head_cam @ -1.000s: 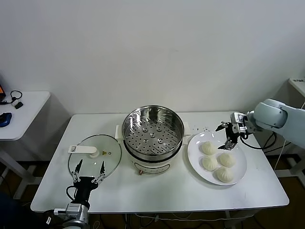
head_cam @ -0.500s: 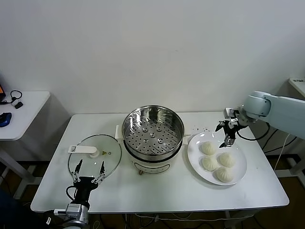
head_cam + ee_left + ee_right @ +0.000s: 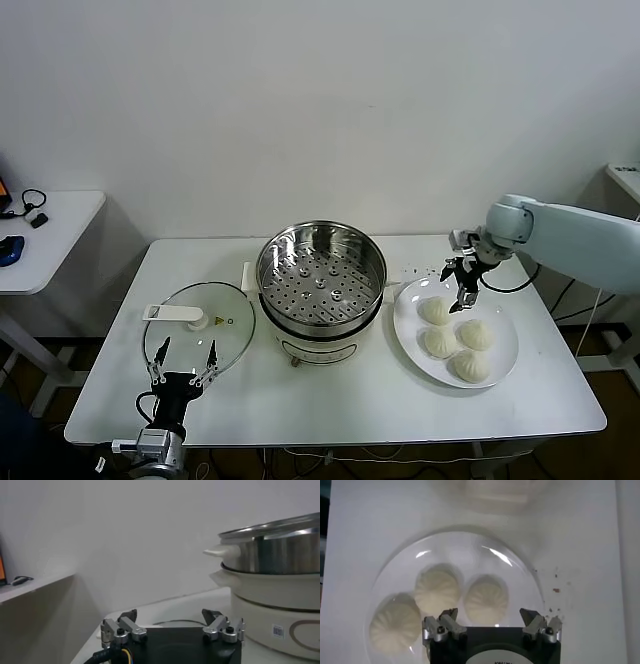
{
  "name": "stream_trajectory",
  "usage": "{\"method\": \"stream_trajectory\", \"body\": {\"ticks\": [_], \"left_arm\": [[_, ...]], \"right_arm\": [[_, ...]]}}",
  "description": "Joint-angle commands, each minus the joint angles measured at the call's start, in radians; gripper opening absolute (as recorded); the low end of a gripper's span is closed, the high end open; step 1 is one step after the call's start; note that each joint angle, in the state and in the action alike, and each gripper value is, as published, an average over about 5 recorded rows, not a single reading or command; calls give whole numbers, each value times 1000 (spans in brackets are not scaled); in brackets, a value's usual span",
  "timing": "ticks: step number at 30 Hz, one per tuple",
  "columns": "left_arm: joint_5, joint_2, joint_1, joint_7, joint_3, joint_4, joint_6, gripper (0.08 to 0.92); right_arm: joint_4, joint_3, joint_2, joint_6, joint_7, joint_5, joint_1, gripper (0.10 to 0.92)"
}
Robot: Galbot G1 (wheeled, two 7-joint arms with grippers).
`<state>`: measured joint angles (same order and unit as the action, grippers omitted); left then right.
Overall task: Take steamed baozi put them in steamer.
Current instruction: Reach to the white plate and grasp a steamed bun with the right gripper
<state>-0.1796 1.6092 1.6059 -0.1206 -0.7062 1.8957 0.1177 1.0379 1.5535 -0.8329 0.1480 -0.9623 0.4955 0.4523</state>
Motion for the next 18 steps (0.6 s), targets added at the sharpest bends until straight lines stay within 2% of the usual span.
{"method": "stream_trajectory", "body": {"ticks": [1,18], "left_arm": [[-3,39,0,1,-1,-5,1,823],[-9,37,-4,2,-2,-20,7,823]], "right_arm": [[-60,-23,-34,-13,-15,-10,-48,823],[-94,-55,-42,-28,-18,-40,-97,823]]}}
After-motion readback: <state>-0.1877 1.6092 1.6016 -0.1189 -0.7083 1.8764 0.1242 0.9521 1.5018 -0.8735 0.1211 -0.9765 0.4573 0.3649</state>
